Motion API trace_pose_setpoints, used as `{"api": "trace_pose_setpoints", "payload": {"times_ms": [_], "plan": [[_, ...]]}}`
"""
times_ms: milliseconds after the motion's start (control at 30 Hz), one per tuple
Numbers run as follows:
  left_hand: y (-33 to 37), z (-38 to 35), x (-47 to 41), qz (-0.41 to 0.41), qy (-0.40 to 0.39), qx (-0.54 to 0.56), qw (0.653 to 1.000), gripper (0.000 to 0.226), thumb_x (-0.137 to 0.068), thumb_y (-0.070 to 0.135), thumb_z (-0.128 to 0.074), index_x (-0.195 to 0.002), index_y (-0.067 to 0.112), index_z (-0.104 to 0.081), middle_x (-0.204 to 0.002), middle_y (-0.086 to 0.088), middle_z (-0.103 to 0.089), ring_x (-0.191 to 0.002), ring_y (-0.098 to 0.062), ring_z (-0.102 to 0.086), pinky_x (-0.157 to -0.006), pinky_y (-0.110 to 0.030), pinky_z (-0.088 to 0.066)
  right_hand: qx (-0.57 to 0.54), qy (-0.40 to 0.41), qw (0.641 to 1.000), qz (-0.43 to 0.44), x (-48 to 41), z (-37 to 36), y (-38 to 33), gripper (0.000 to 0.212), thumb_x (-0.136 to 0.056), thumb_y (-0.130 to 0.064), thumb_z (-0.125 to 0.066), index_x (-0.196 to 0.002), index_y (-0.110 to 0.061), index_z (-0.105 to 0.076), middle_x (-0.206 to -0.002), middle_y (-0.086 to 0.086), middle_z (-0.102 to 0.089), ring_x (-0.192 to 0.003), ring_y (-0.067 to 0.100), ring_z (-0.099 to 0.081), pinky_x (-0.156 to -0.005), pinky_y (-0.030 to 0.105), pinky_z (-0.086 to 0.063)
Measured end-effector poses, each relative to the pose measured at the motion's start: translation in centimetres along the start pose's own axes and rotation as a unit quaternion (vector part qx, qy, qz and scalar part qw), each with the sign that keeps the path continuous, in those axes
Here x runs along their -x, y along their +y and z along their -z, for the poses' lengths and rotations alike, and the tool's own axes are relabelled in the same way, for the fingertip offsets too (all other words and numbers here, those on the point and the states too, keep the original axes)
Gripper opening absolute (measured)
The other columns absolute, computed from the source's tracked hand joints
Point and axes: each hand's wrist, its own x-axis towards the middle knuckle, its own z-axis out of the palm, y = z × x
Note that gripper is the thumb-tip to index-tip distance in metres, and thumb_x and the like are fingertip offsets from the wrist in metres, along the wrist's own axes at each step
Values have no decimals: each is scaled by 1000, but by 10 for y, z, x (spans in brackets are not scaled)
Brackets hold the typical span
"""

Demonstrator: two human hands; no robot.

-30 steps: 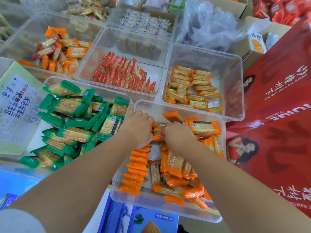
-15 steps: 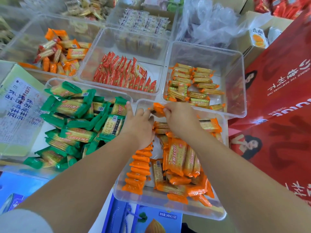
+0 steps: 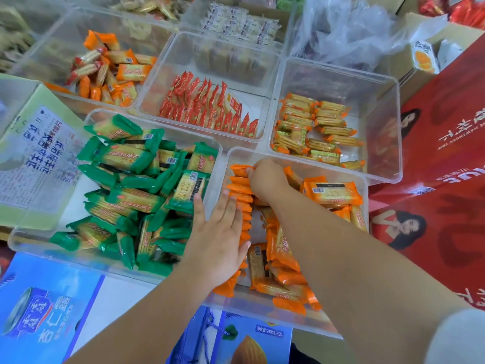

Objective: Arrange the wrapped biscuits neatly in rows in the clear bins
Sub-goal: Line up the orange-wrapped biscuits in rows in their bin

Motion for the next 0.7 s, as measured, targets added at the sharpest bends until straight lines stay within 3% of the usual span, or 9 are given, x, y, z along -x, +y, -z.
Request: {"api": "trace_pose_setpoints", "payload": {"times_ms": [133,200,300,400,500,600,633,700], "plan": [[-1,-4,23,17,58,57,996,71,-93,56,-54,-147,9,-51,-166,-18,-23,-156,-36,-2,-117,-73,1,-79,11,994,-72,-4,-12,-1,39,-103,-36,-51,-97,-1,-67,-102,15,-68,-102,31,-64,-68,29,-39],[-1,-7,35,37,64,69,995,73,-91,56,-52,-148,10,-49,-167,-19,-18,-156,-39,-1,-118,-73,-1,-127,28,985,-111,-4,-17,-3,36,-101,-38,-55,-87,-6,-63,-90,11,-65,-97,30,-66,-61,28,-37],[2,-11,52,60,58,84,993,75,-92,58,-44,-151,12,-46,-167,-18,-17,-156,-39,-5,-119,-71,-2,-151,55,978,-132,-1,-22,-6,34,-102,-38,-54,-89,-9,-63,-88,10,-67,-97,30,-66,-58,27,-36],[2,-12,64,53,69,110,990,71,-93,58,-40,-147,14,-51,-166,-15,-24,-155,-37,-14,-119,-68,-4,-139,60,982,-114,8,-23,-7,36,-103,-38,-50,-103,-4,-62,-107,15,-68,-106,33,-64,-66,30,-37],[2,-20,75,22,80,136,987,62,-95,55,-43,-137,14,-61,-163,-13,-33,-154,-34,-19,-121,-65,-8,-159,87,982,-48,30,-17,-2,41,-103,-37,-52,-129,-6,-51,-118,16,-66,-108,33,-62,-71,32,-39],[4,-27,82,-1,90,152,984,54,-96,50,-44,-127,14,-67,-157,-13,-43,-153,-32,-24,-121,-64,-16,-113,144,975,122,75,-6,8,28,-97,-32,-61,-118,-12,-60,-106,7,-65,-100,25,-61,-77,36,-48],[4,-27,83,0,93,158,983,52,-95,49,-45,-126,14,-68,-155,-13,-46,-153,-32,-25,-120,-64,-19,-86,123,974,171,93,-3,14,23,-95,-31,-64,-110,-14,-64,-100,5,-65,-95,22,-60,-77,37,-49],[5,-25,81,6,94,166,982,49,-93,47,-47,-124,16,-68,-153,-12,-48,-153,-32,-25,-119,-65,-22,-39,7,974,223,128,0,27,19,-91,-32,-67,-104,-18,-67,-90,-1,-68,-85,20,-62,-72,35,-50]]}}
